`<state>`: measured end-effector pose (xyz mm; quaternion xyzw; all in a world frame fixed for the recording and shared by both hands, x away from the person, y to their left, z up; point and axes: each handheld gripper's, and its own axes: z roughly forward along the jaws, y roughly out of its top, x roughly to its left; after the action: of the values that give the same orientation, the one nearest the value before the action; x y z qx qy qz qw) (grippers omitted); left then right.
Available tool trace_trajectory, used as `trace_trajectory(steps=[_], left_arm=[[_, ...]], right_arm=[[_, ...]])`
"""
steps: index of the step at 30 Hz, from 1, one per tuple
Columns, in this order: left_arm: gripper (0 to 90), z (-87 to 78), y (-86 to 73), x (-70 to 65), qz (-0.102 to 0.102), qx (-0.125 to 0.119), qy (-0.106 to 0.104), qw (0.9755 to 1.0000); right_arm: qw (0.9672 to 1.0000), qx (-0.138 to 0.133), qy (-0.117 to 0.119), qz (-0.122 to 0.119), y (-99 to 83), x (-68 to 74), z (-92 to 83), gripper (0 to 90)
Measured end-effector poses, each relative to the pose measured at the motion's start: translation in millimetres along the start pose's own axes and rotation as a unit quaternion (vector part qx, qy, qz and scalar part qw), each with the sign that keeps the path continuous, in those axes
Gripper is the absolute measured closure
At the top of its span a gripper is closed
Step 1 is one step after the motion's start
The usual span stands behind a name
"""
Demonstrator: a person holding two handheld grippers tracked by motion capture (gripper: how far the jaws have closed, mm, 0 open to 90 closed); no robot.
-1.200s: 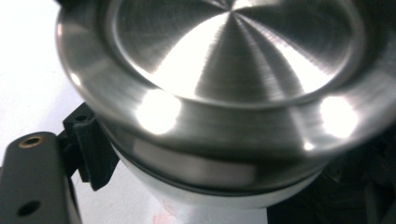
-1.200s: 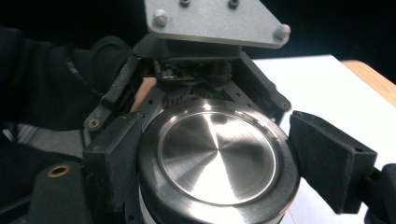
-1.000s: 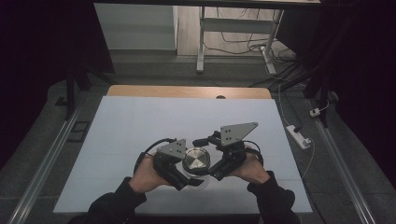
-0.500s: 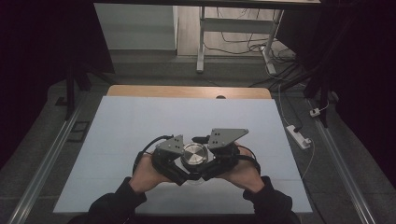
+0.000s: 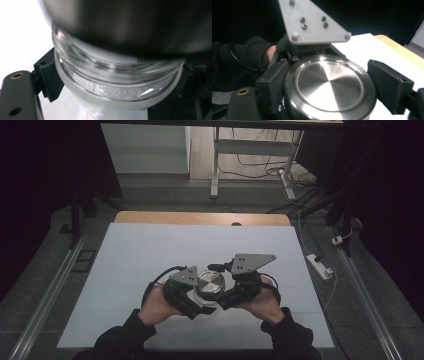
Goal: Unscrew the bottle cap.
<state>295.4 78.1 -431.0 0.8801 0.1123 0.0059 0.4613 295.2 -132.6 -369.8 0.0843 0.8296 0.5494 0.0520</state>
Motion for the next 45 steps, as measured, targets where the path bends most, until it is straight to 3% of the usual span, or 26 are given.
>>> trace_trajectory(steps=[24,45], left_arm=[[15.1,-7.5,-3.8,4.5,-0.011,-0.011,0.009,0.9998],[15.1,-31.9,-11.8,15.9,-0.033,-0.029,0.044,0.9980]], right_arm=[[0.9993,-0.006,-0.035,0.011,0.8,-7.3,-13.0,19.3],[0.9984,-0.013,-0.051,0.020,-2.9,-12.2,-18.3,19.3]])
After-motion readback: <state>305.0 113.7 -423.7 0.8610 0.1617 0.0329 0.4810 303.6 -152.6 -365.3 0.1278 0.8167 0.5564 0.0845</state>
